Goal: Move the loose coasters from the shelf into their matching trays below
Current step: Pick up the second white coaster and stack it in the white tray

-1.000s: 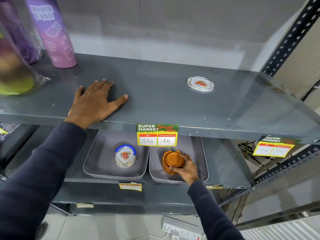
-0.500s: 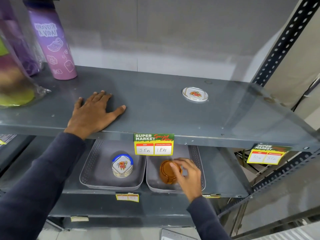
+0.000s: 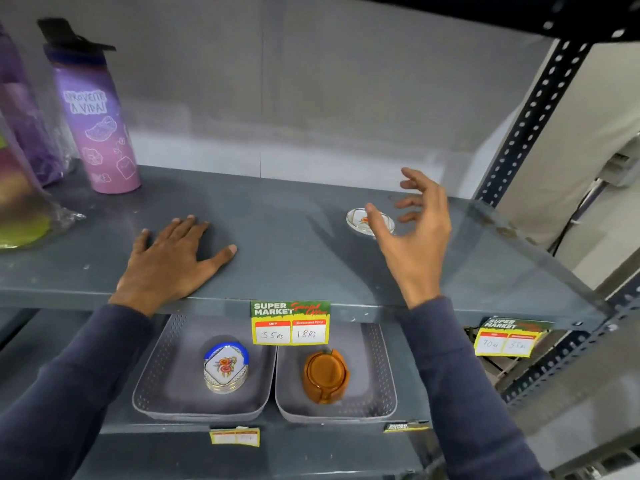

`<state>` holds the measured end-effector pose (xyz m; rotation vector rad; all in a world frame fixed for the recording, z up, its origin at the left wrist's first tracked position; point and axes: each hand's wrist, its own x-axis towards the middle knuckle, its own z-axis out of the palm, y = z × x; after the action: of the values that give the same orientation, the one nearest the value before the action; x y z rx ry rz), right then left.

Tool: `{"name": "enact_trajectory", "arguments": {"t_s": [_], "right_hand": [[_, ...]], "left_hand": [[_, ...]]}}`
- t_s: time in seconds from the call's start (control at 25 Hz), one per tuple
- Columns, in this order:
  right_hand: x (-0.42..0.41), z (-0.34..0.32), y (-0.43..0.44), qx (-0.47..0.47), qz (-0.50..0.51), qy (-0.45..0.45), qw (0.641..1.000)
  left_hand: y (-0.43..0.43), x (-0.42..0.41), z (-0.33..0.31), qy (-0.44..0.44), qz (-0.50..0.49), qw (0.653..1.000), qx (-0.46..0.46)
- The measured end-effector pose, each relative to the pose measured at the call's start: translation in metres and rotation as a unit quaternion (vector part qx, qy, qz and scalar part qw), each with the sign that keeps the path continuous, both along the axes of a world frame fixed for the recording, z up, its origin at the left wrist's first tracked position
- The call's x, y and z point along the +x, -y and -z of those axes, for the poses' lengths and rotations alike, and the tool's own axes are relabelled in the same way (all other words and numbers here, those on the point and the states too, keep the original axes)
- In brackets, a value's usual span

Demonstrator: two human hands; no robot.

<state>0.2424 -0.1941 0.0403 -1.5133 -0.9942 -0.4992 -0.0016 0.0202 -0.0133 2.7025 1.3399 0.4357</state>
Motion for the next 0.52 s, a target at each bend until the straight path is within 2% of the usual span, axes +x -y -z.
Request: {"name": "enact_trajectory", "arguments": {"t_s": [0.08,0.16,0.24,0.36,0.52], "right_hand": [[0.026,0.001,-0.022,-0.119,0.003,-0.024,0.993],[0.048,0.012,-0.038,-0.249,0.034,-0.044,0.967],[0.06,0.025,-0.047,-0.335,0.067,-0.07,0.937],[0.069,0.032,-0.052,-0.373,0.088,-0.105,0.918],[0.065,0.029,-0.049,-0.312,0.066,-0.088,0.944]], "left_hand": [[0.0,-0.001,-0.001,0.001,0.002,1.0,-0.002],[0.001,-0.002,-0.001,0.004,0.003,1.0,-0.005],[0.003,-0.003,-0.001,0.005,0.003,1.0,-0.007],[0.004,-0.002,-0.002,0.008,-0.001,1.0,-0.009],[0.005,0.0,-0.005,0.005,-0.002,1.0,-0.018]]}}
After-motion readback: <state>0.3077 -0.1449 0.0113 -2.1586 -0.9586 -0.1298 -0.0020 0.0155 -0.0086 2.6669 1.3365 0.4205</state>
